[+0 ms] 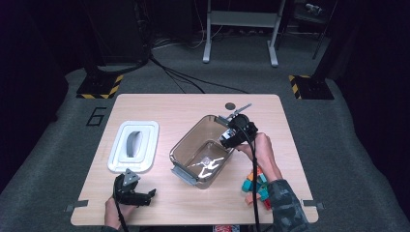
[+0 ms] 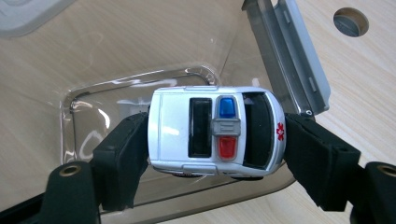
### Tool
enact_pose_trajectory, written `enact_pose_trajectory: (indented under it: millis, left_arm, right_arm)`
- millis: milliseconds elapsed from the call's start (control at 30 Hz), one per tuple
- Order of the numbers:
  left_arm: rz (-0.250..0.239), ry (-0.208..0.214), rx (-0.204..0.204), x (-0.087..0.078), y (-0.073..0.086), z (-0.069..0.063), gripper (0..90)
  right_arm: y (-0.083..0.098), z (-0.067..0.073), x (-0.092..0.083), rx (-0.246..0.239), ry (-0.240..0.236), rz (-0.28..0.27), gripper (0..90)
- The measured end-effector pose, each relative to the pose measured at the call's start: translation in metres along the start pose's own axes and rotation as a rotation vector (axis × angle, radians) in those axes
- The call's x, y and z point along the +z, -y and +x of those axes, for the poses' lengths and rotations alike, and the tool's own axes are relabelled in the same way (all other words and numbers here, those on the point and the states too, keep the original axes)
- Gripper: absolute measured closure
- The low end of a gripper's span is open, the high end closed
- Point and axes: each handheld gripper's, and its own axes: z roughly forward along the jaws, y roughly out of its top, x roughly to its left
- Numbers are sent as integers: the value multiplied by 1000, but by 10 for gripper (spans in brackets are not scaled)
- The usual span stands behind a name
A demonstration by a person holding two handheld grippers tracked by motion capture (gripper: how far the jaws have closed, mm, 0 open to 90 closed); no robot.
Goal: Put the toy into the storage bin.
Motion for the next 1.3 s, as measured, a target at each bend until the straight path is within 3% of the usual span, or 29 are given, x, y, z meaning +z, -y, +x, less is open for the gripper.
enact_pose_trajectory:
  millis: [267,300,333,433,567,900,1133,1300]
  left_arm:
    - [0,-1,0,0,0,0,3]
    - [0,-1,0,0,0,0,3]
    - [0,-1,0,0,0,0,3]
    - [-3,-6,-3,0,0,0,5]
    - [-3,-6,-4,0,0,0,5]
    - [-3,-4,-3,0,0,0,5]
    - [-3,-6,-3,0,0,0,5]
    - [5,0,-3,-1,0,0,5]
  right_arm:
    - [1,1,2,5,-10,14,254]
    - [2,1,1,3,-11,5,355]
    - [2,0,0,-2,-8,-5,379]
    - [1,-1,-2,11,1,-4,372]
    - [3,-1,-3,19,6,1,335]
    - [20,-12,-21,65,14,-82,186]
    - [47,-27,-35,127,26,-118,135]
    - [70,-40,-35,182,33,-131,69]
